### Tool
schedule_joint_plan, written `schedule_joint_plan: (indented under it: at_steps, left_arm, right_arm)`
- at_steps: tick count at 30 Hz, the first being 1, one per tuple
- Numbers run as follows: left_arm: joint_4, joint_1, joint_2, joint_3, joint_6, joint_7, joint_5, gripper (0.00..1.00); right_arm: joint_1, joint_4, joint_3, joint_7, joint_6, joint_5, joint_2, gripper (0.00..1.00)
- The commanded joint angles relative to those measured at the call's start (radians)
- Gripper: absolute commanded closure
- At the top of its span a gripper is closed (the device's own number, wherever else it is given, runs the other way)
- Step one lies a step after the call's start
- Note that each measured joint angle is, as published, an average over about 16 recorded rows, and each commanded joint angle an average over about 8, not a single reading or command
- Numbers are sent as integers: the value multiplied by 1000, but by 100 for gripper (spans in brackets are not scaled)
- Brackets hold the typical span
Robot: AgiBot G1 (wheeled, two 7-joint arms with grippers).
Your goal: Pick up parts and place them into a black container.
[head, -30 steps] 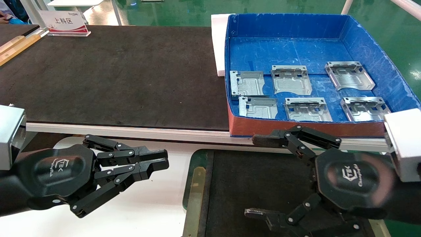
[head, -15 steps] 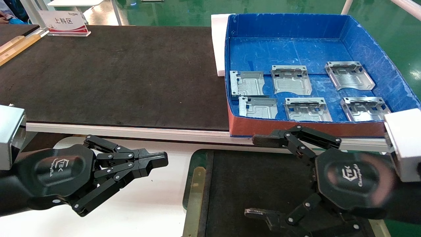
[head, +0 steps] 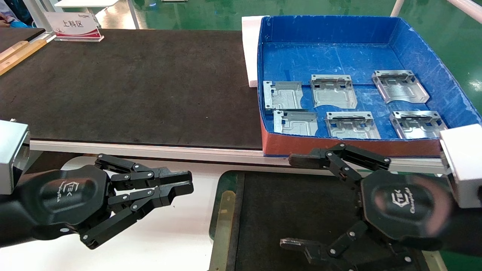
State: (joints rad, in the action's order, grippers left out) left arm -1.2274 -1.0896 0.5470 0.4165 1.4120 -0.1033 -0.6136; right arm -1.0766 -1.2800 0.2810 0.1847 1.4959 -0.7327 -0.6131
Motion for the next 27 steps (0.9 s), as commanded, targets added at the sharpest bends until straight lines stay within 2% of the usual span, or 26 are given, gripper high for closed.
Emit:
schedule_joint_plan:
  at_steps: [1, 12, 20, 27]
  left_arm:
    - [0, 0, 0, 0, 0, 0, 0, 0]
    - [0, 0, 0, 0, 0, 0, 0, 0]
    - [0, 0, 0, 0, 0, 0, 0, 0]
    - [0, 0, 0, 0, 0, 0, 0, 0]
  right_arm:
    - [0, 0, 0, 0, 0, 0, 0, 0]
    - [-21, -36, 0, 26, -23, -15, 14, 0]
    - [-74, -58, 0, 69, -83, -66, 34, 0]
    - [-114, -34, 5, 67, -158, -144, 27, 0]
